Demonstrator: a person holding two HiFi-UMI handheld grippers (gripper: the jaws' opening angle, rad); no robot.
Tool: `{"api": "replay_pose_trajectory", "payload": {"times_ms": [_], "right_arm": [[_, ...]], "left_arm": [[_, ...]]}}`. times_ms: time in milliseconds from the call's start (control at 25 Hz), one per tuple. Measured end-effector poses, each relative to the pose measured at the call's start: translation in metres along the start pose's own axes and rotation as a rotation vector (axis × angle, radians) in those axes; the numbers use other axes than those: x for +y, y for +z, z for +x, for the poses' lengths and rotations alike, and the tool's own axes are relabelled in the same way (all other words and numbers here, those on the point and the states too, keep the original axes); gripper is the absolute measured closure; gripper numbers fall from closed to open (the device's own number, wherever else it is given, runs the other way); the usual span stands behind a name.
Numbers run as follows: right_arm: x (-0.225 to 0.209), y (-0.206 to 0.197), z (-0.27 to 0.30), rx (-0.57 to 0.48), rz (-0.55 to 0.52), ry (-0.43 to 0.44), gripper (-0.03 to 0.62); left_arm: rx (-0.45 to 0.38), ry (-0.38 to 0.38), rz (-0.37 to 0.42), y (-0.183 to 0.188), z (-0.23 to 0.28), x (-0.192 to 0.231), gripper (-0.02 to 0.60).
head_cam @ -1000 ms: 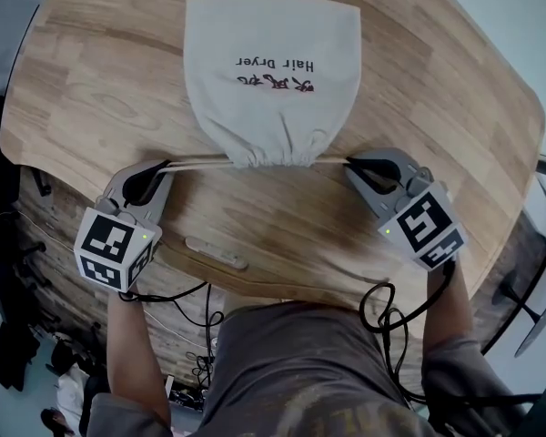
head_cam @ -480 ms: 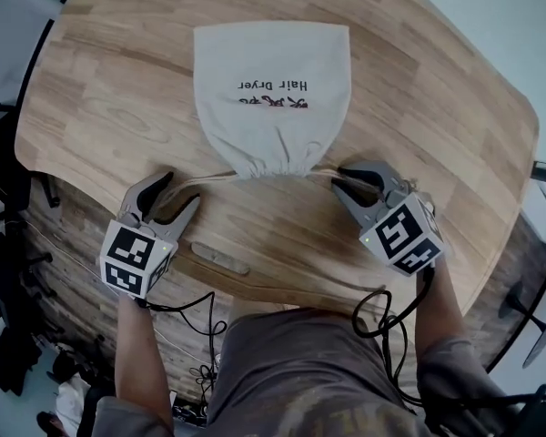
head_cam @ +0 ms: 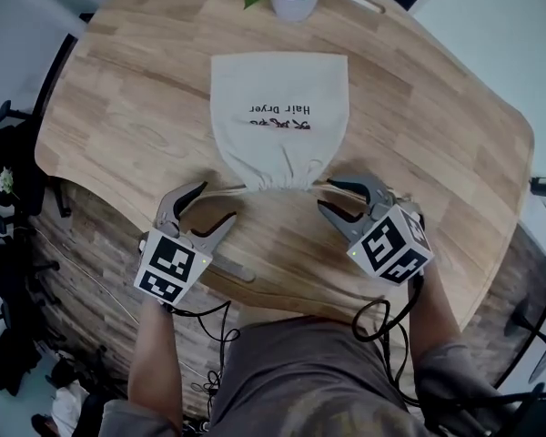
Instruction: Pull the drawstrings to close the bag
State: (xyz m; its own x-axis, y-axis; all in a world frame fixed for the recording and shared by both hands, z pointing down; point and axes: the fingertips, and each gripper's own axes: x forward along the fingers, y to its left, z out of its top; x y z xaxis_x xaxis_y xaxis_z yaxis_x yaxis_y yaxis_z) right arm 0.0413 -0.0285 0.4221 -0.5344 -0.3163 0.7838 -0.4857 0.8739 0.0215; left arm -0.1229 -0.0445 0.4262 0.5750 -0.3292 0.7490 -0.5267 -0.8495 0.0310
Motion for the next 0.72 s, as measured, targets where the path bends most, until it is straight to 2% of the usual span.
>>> {"api": "replay_pose_trajectory", "payload": {"times_ms": [200,480,560,720], "right_arm": [[-0.001,0.001,0.013,0.01,-0.005,0.02,0.437],[0.0,-0.006,0.028,0.028,0.005,0.045,0.453],[0.001,-0.006,0.029,0.019,0.005,0.049,0.47],[0.003,-0.007,0.027,0.007,0.014,0.041,0.495]], "left_arm": [[0.018,-0.059,0.062,0.01,0.026,-0.006,0.291],[-0.001,-0.09,0.041,0.007,0.037,-0.006,0.31],[-0.008,-0.091,0.057,0.009,0.037,-0.005,0.352],[-0.001,-0.09,0.121,0.007,0.035,-0.007,0.559]]}}
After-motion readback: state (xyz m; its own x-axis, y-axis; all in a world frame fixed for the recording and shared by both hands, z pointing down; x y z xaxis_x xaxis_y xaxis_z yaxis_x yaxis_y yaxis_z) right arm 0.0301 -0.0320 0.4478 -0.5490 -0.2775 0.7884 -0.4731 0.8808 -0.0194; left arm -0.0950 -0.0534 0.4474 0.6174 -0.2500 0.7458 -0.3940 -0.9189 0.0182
